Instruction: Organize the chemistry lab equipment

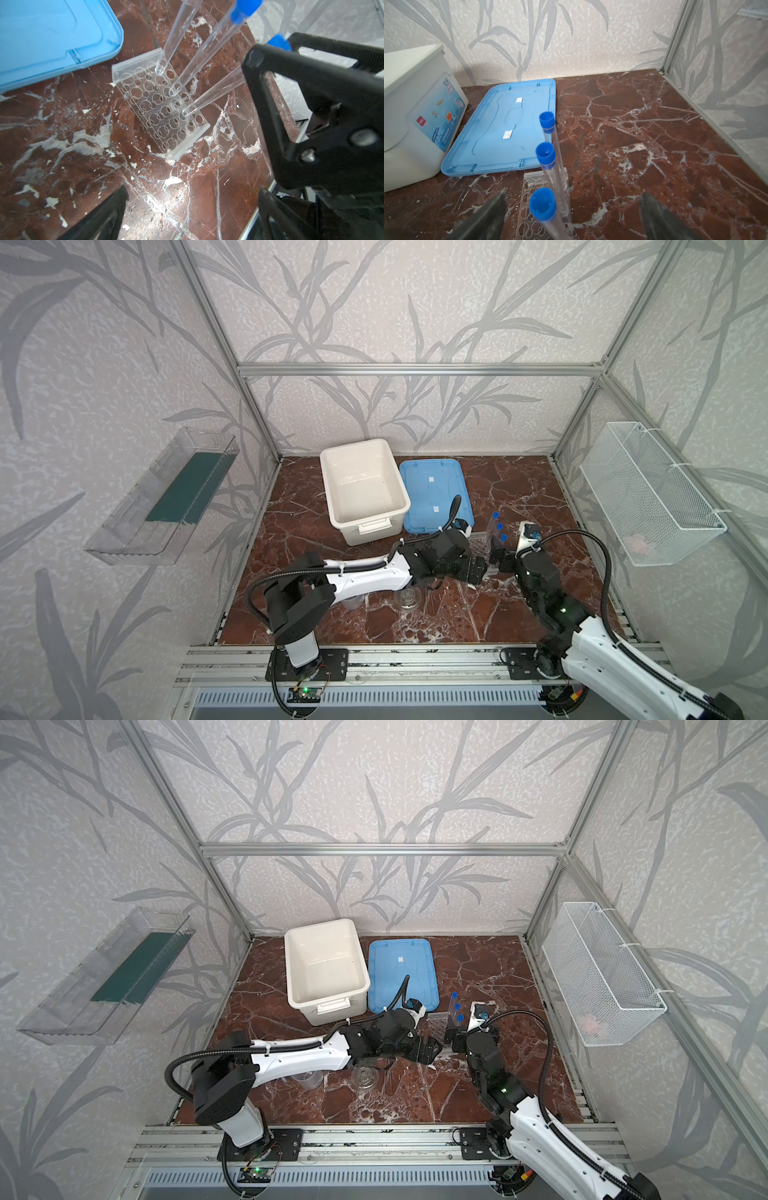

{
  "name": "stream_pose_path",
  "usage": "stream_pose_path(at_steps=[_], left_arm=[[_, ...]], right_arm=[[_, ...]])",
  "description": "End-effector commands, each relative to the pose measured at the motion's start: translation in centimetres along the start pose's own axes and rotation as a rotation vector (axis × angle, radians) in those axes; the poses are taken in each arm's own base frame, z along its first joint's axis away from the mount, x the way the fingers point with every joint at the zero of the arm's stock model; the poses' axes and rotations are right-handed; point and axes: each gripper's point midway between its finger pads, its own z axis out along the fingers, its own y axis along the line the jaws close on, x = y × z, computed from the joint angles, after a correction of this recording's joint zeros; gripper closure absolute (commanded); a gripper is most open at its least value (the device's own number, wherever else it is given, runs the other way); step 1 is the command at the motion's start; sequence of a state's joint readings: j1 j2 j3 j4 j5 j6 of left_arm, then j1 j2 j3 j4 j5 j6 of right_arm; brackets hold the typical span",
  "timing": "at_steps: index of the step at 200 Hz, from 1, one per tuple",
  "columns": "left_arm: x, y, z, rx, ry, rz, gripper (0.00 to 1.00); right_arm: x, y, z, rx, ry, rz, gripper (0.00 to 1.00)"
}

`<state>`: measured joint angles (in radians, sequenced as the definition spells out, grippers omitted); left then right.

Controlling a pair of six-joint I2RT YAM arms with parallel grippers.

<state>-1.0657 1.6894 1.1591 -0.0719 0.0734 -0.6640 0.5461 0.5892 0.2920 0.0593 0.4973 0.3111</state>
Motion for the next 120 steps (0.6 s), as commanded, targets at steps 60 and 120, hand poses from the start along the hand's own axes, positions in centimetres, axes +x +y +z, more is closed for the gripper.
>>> stream_pose_path(at_steps=[60,120], left_arm=[[-13.0,1.3,-15.0,-0.093,-0.223,0.088,0.01],[-16.3,8.8,-22.9,-0.31,-0.246,0.002,0.01]], right_arm=[[-6.8,3.2,-4.8,-0.194,0.04,-0.083,0.01],[-11.1,5.2,-4.5,-0.21,0.08,-0.226,0.01]])
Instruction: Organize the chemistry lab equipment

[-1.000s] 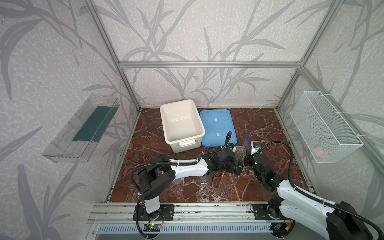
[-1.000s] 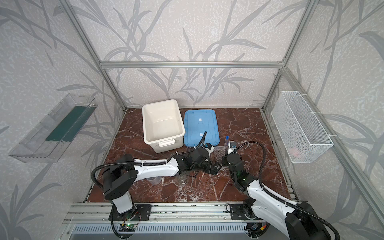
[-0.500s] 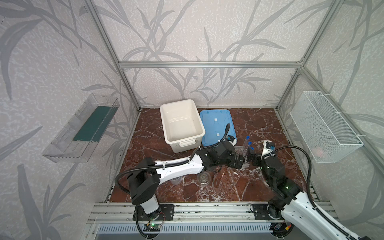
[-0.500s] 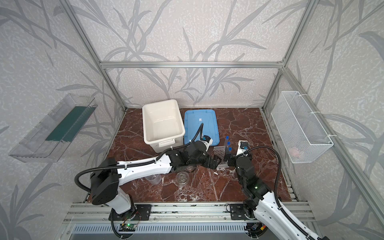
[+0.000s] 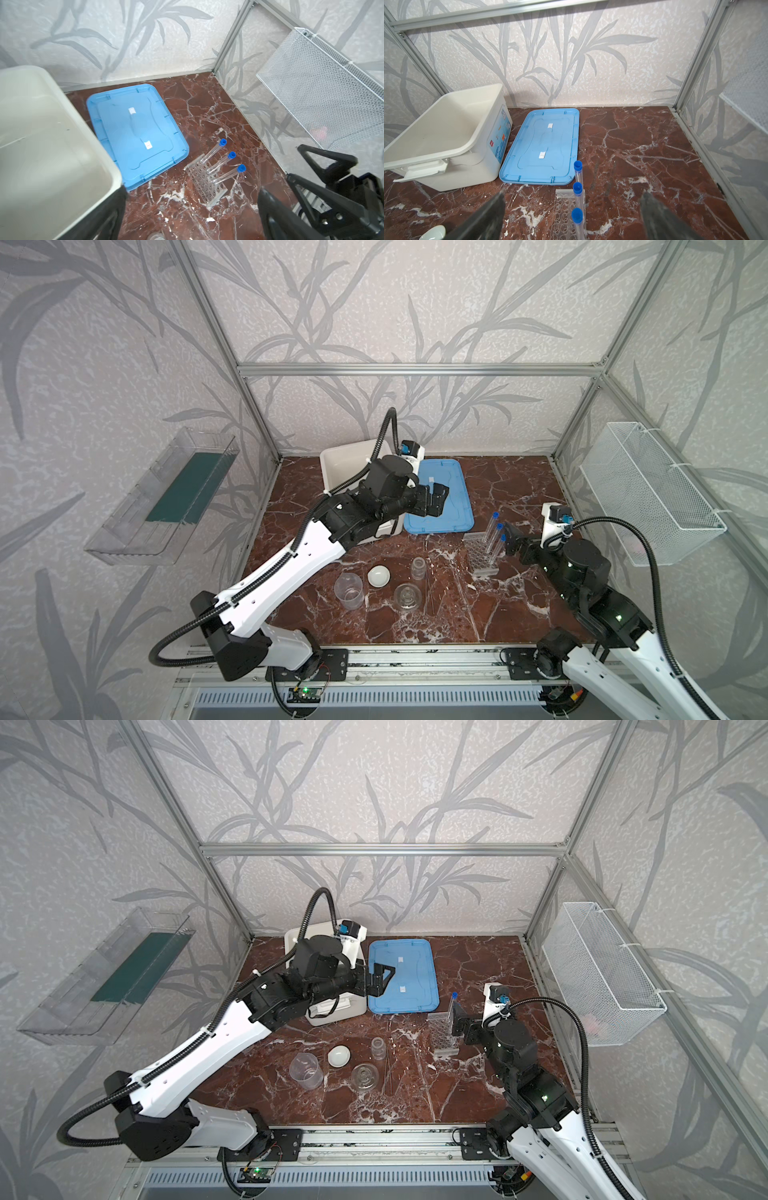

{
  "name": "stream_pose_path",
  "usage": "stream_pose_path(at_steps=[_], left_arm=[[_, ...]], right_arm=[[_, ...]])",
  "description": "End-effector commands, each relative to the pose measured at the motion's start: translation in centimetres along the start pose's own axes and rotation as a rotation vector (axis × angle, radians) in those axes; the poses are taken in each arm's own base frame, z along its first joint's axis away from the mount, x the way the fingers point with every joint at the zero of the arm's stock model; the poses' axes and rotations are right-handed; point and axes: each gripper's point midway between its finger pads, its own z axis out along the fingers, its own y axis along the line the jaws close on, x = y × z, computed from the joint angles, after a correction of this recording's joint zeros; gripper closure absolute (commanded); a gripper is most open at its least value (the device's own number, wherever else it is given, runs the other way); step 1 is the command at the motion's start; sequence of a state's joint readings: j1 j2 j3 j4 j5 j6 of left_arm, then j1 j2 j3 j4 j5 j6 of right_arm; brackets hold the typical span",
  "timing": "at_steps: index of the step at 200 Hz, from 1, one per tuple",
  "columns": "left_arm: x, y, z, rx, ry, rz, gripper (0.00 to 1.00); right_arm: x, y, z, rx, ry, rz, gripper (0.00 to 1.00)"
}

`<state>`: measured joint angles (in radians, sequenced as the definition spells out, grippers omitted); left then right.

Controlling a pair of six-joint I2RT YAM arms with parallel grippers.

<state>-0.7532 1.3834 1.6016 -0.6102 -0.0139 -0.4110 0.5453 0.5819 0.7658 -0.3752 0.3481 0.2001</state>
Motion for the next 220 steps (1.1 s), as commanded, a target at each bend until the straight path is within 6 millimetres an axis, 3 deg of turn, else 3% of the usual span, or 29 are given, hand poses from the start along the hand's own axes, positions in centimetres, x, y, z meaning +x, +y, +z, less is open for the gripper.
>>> stream_pose_path(at_steps=[1,25,54,91,109,157,185,220], left_arm=[[1.4,5.2,-1.0,-0.121,0.115,-0.043,0.01],[0.3,8.9,-1.6,-0.184,0.083,-0.105,0.01],[-0.3,14.9,-3.5,-0.346,0.054,-0.233,0.01],[1.9,23.2,-4.4,-0.571,0.104,-0.413,0.01],[3.3,26.2,-3.7,-0.637,0.138,-0.479,0.09],[5.1,31.4,-0.3,-0.803,0.208,-0.478,0.21],[6.6,33.8,0.7,-0.899,0.256,-0.469,0.26],[7.8,34.9,2.8,-0.861,0.297,-0.533,0.35]], right_arm=[[-0.3,1.9,1.2,-0.065,0.092,-0.13,0.01],[-2.1,4.9,2.9,-0.177,0.097,-0.153,0.01],[-3.7,8.7,4.1,-0.345,0.11,-0.136,0.01],[-2.0,12.1,6.4,-0.464,0.282,-0.105,0.01],[-1.4,13.5,7.2,-0.511,0.314,-0.069,0.01],[-0.8,15.6,8.2,-0.546,0.324,-0.063,0.01],[-0.6,15.6,8.6,-0.531,0.331,-0.06,0.01],[-0.1,16.0,9.1,-0.537,0.338,-0.042,0.01]])
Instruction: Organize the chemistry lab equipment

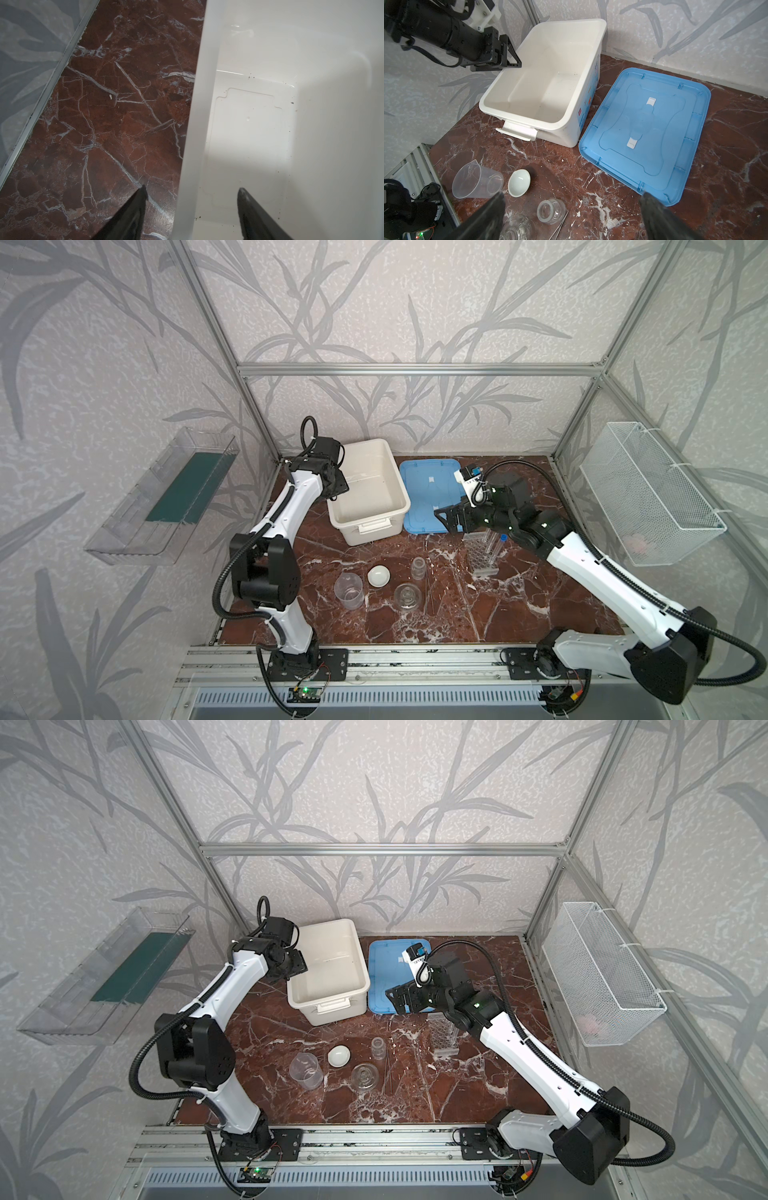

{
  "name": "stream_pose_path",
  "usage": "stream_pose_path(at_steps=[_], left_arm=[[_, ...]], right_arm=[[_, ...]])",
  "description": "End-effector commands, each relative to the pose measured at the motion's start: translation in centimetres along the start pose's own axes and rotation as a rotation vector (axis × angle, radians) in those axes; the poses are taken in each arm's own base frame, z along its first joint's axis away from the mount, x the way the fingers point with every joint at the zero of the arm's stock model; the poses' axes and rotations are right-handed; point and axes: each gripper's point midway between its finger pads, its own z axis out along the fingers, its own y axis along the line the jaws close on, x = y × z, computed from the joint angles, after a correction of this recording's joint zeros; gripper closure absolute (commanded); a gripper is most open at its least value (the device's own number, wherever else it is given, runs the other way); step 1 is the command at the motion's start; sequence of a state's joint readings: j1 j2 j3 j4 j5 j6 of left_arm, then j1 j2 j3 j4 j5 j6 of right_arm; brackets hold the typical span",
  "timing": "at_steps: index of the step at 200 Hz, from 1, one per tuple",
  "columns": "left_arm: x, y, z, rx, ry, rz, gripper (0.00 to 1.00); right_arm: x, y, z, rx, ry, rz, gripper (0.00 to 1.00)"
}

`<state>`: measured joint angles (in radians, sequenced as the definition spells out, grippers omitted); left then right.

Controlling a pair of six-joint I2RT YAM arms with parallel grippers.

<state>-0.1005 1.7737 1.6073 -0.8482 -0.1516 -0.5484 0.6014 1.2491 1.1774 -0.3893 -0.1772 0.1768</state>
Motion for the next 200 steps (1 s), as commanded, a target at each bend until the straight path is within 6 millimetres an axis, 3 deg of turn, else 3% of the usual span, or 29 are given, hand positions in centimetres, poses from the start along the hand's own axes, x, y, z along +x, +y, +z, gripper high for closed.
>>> stream_pose_path(at_steps=[1,26,49,60,100,126,200], left_arm=[[-1.2,0.2,-0.2,-0.007,-0.006,-0.037,0.36],[-1.1,1.1,0.8,-0.071,0.009,-0.069,0.49],[-0.8,0.4,1.3,-0.043,0.037,-0.078,0.56],[-0.8,0.3,1.5,-0.042,0.044,-0.077,0.64],[-1.3,1.5,0.9,-0.096,0.029,-0.1,0.74],[-2.0,3.2,-0.2,-0.163,-0.028,-0.125,0.76],[-1.8,3.3,-1.4,-0.044,-0.135,-0.393,0.78]], right_arm=[[-1.4,0.7,0.1,-0.028,-0.04,0.012,0.01],[-0.9,1.1,0.9,-0.035,-0.023,0.013,0.0],[-0.5,1.6,1.6,-0.041,-0.008,0.008,0.01],[-0.2,1.8,2.0,-0.04,0.002,0.004,0.0],[0.3,2.2,2.9,-0.043,0.021,-0.002,0.0],[0.6,2.3,3.2,-0.042,0.03,-0.003,0.0],[1.1,2.8,3.4,-0.045,0.042,0.005,0.0]])
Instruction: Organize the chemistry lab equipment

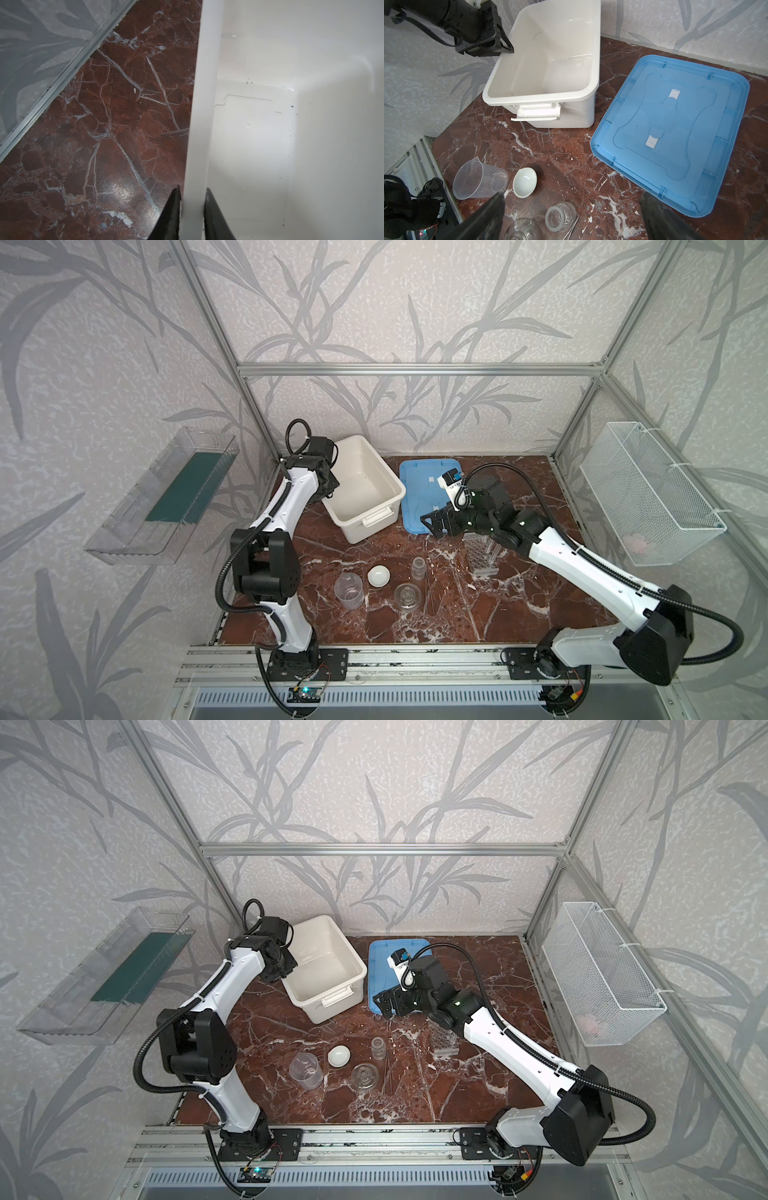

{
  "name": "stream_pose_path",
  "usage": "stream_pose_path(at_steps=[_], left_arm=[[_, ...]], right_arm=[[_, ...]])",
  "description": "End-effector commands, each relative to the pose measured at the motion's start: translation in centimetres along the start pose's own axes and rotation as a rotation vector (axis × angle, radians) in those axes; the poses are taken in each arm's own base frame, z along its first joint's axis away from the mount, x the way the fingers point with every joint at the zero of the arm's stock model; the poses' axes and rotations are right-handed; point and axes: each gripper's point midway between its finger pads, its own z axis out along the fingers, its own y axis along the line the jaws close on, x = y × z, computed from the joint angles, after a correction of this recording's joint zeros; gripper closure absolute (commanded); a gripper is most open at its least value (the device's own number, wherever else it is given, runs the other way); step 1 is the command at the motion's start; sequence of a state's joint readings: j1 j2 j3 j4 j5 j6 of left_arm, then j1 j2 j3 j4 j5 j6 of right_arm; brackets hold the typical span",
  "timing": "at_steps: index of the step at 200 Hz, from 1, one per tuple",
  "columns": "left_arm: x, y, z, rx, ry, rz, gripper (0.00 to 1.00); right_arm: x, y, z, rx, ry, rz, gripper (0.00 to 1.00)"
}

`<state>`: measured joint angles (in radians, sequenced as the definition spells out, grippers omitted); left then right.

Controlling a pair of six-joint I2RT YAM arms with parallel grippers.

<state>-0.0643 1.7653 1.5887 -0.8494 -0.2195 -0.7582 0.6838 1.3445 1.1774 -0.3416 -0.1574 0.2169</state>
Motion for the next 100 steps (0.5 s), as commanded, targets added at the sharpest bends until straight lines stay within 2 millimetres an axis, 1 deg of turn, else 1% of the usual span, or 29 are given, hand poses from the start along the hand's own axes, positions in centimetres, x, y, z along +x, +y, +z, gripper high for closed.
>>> stream_pose_path(at_steps=[1,20,32,42,50,78,100], left_arm=[[-1.3,0.5,-1.8,0.048,-0.093,-0.162,0.78],[-1.3,0.5,-2.3,0.097,-0.121,-0.265,0.78],[-1.1,0.9,-2.5,0.105,-0.127,-0.324,0.79],[-1.0,1.4,-2.7,0.107,-0.138,-0.375,0.85],[-0.8,1.8,-2.7,0.109,-0.153,-0.413,0.87],[-0.4,3.0,-2.8,0.14,-0.199,-0.56,0.87],[-0.1,2.5,-2.9,0.173,-0.199,-0.636,0.86]], right_arm=[[-0.7,0.6,0.0,-0.007,-0.02,0.002,0.0],[-0.7,0.8,0.1,-0.016,-0.02,0.006,0.0],[-0.7,1.0,0.5,-0.028,-0.024,0.016,0.0],[-0.5,1.3,1.0,-0.052,-0.018,0.025,0.0],[-0.3,1.7,1.6,-0.067,-0.003,0.027,0.0],[0.4,2.5,3.0,-0.094,0.025,0.031,0.0],[0.8,2.7,3.7,-0.096,0.043,0.032,0.0]])
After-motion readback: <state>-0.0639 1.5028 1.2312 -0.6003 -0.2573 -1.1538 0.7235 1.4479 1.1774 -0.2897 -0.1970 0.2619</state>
